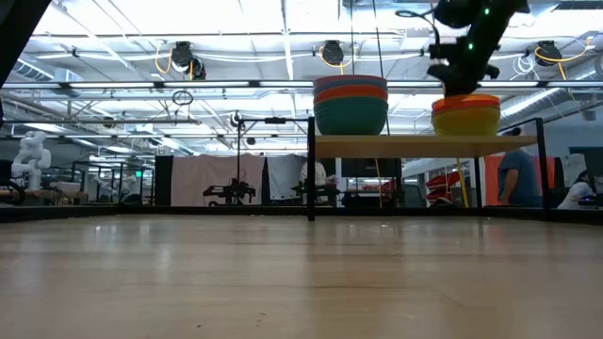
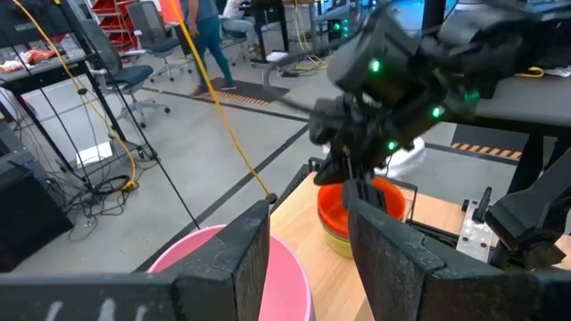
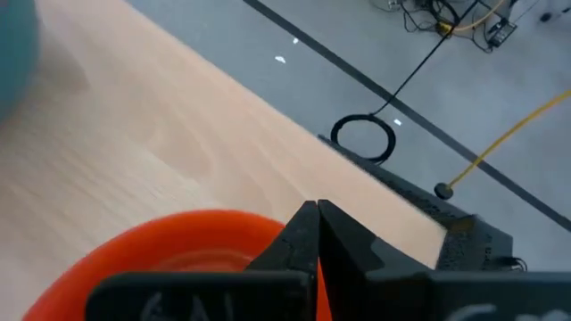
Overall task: Place and stack bowls onto a shelf
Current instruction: Adjust the orange bowl on top of the purple bowl on the shelf
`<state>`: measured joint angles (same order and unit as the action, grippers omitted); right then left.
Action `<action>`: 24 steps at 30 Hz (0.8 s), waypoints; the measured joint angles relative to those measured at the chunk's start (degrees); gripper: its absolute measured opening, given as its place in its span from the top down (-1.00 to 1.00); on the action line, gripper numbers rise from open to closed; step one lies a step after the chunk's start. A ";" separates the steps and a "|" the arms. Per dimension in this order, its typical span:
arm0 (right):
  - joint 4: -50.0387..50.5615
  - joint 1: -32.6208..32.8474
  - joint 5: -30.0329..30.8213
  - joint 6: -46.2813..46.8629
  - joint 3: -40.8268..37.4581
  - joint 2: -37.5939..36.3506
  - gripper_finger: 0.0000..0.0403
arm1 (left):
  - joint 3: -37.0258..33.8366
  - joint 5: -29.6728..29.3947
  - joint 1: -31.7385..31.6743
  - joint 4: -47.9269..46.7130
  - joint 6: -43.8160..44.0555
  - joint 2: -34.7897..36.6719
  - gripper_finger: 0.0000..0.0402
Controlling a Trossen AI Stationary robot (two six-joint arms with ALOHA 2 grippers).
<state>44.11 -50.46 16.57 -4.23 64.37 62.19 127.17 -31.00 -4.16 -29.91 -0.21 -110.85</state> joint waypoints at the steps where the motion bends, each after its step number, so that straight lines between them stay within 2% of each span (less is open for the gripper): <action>1: -0.81 -0.17 -0.06 0.10 -1.16 0.00 1.00 | 0.00 0.00 0.00 0.00 0.00 0.00 0.21; 5: -1.43 0.16 -0.12 0.50 -2.13 -0.14 1.00 | 0.00 0.00 0.00 -0.02 -0.02 0.00 0.21; 10: -0.93 2.24 -2.42 0.35 2.54 -2.40 1.00 | 0.00 -0.31 0.00 -0.42 -4.49 0.00 0.21; 14: 1.57 4.39 -11.13 1.52 6.33 -5.95 1.00 | 0.00 -0.98 0.00 -1.38 -5.42 0.15 0.21; 19: 7.66 7.93 -25.64 3.41 5.64 -10.93 1.00 | -0.07 -1.08 0.00 -2.64 -4.34 1.52 0.21; 21: 11.16 9.61 -28.38 3.96 4.07 -12.21 1.00 | -0.07 -1.11 0.00 -3.15 -4.15 1.82 0.21; 24: 12.94 11.95 -28.87 3.71 0.79 -13.74 1.00 | -0.07 -1.11 -0.02 -3.23 -4.03 2.41 0.21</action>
<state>57.05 -38.51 -12.29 -0.51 65.16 48.45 127.11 -32.12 -4.19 -33.14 -4.24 -108.44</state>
